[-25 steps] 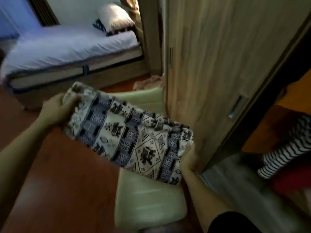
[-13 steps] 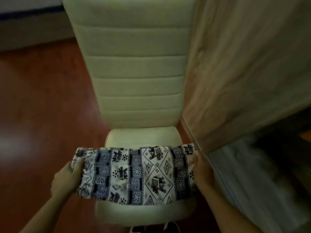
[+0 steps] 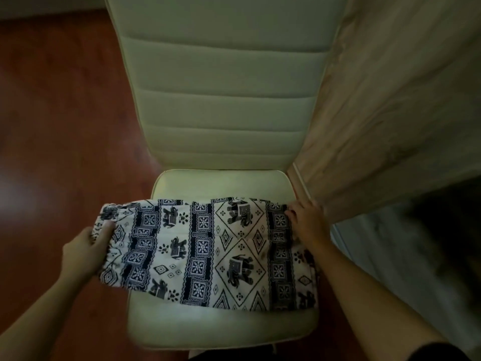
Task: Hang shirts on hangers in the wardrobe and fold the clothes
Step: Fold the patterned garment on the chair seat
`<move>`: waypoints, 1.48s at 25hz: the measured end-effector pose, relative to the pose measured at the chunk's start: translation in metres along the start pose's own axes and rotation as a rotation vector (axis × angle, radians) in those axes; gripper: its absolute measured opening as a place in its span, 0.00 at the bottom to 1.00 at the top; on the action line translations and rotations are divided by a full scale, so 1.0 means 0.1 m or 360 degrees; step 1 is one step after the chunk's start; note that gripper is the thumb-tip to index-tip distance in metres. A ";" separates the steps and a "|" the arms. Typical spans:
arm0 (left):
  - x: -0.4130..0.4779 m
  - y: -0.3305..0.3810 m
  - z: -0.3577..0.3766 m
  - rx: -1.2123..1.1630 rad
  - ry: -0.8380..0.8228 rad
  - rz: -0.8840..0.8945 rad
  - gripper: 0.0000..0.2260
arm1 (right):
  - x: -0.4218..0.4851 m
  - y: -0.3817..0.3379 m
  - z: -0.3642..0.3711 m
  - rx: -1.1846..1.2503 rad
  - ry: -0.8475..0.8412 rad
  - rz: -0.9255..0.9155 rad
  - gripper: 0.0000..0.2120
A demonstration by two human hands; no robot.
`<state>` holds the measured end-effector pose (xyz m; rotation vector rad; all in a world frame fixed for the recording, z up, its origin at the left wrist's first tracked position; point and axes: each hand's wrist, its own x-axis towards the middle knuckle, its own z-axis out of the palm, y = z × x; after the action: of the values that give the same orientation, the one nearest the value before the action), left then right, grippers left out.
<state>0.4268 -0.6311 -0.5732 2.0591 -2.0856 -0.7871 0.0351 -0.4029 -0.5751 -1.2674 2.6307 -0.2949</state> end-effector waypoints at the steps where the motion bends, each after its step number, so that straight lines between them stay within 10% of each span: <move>1: -0.04 0.00 0.00 0.0028 0.0007 0.0008 0.25 | 0.02 -0.01 -0.03 -0.0068 0.0043 0.0022 0.10; 6: -0.12 0.04 -0.01 0.0097 -0.0042 0.0016 0.26 | 0.05 -0.20 -0.11 -0.0221 0.0393 0.0124 0.08; 12: -0.17 0.12 -0.08 0.0037 -0.0073 -0.0061 0.25 | -0.67 -1.04 0.44 -0.0011 -0.0148 -0.0749 0.25; 18: -0.23 0.37 -0.46 -0.0280 -0.0571 -0.0131 0.20 | -0.75 -1.02 0.66 -0.0004 -0.0550 -0.0628 0.35; 23: -0.91 1.16 -0.54 0.0002 0.0130 0.0369 0.26 | -0.55 -0.78 0.26 0.1666 -0.0640 0.0348 0.25; 27: -1.57 1.75 0.28 0.0017 0.0142 0.0589 0.23 | -0.27 -0.62 -0.15 0.2037 -0.0988 0.0678 0.38; 33: -2.01 1.60 1.19 0.0338 -0.0349 0.0769 0.28 | -0.22 -0.63 -0.14 0.1648 -0.1119 0.0437 0.31; 37: -2.15 1.32 1.35 0.0726 -0.0422 0.0927 0.35 | -0.35 -0.64 0.14 0.0943 -0.0686 0.0053 0.32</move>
<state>0.2670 -0.3943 -0.5732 1.3918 -3.0269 -0.5405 0.1077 -0.4152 -0.5681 -0.9507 1.9854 -0.6530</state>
